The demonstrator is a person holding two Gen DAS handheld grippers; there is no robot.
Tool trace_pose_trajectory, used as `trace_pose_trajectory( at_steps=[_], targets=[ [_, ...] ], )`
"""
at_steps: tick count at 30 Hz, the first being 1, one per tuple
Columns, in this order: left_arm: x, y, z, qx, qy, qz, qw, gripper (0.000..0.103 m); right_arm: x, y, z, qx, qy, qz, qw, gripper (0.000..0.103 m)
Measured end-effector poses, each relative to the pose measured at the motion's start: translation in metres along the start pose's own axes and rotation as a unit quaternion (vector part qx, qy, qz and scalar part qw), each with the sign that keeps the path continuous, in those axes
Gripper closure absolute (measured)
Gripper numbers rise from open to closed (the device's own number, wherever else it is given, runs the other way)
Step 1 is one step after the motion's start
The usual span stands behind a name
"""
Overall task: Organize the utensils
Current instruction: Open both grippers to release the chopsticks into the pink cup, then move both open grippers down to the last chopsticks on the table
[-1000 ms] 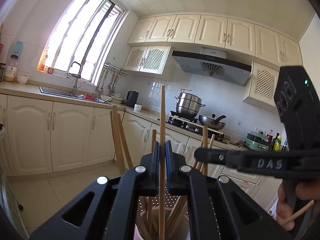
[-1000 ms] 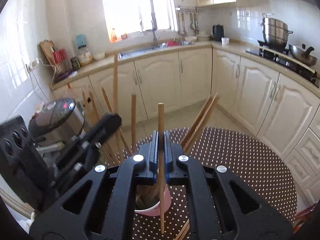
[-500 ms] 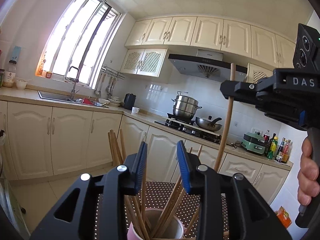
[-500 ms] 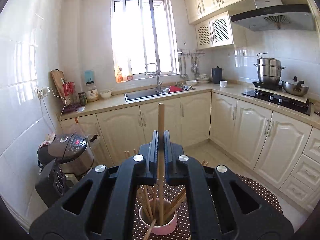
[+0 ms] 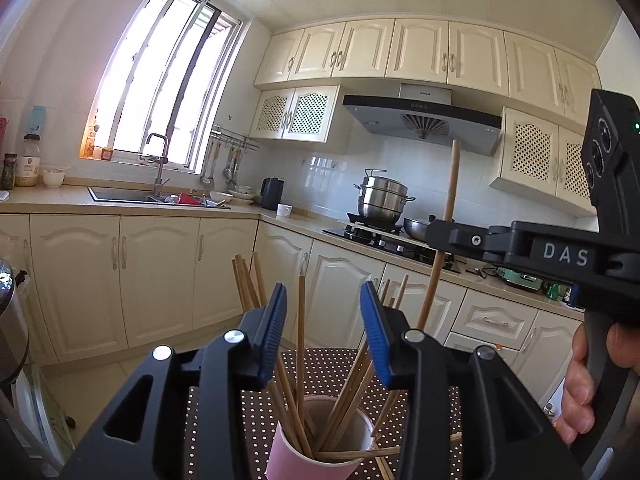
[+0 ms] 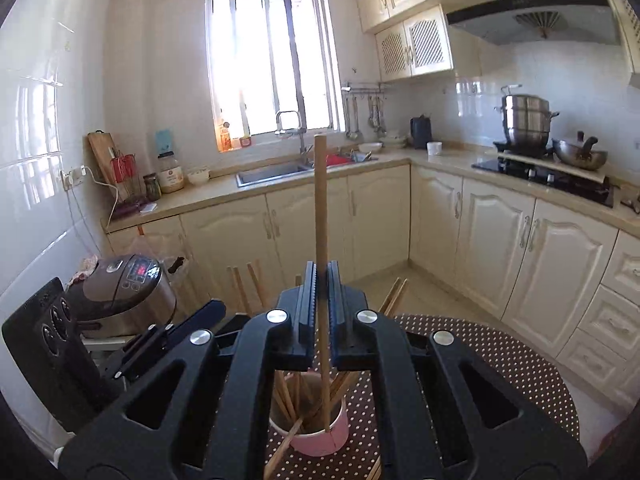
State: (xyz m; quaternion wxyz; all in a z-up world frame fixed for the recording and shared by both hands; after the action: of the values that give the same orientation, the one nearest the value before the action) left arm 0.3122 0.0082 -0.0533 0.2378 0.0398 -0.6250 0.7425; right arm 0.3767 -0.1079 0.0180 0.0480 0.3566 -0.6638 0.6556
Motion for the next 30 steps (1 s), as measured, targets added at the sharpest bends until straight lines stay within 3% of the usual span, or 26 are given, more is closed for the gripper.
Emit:
trace_pose_trajectory(
  at_steps=[3, 13, 18, 21, 23, 30],
  targets=[
    [0.003, 0.0, 0.0, 0.0, -0.002, -0.003, 1.0, 0.065, 0.002, -0.001, -0.002, 0.002, 0.001, 0.007, 1.0, 0.097],
    [0.005, 0.002, 0.002, -0.011, -0.017, -0.023, 0.9995, 0.06, -0.023, 0.018, -0.003, -0.011, -0.016, -0.06, 0.998, 0.097],
    [0.01, 0.002, 0.003, -0.008, -0.02, -0.031, 0.9993, 0.055, -0.021, 0.025, 0.0, -0.021, -0.016, -0.071, 0.997, 0.096],
    [0.013, 0.002, 0.007, -0.01, -0.025, -0.036, 0.999, 0.052, -0.014, 0.03, -0.001, -0.026, -0.018, -0.071, 0.997, 0.078],
    [0.017, 0.002, 0.009, -0.013, -0.025, -0.038, 0.9989, 0.052, -0.007, 0.032, -0.001, -0.027, -0.015, -0.063, 0.998, 0.058],
    [0.039, 0.005, 0.019, -0.016, -0.03, -0.04, 0.9986, 0.049, 0.028, 0.039, 0.0, -0.033, -0.016, -0.046, 0.998, 0.059]
  ],
)
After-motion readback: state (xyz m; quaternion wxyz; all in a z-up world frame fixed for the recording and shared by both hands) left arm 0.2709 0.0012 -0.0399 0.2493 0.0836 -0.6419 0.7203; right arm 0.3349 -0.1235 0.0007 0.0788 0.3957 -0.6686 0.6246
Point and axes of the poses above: each gripper's, at about its wrist camera, not at the fingertips, and x roughly against the way its jaws point, z to its right, y to its underside, the point moved 2 cm from there along -x, roughly the way its jaws point, and after that the axes turned 13 degrees about -z, right-handed, at the moved point
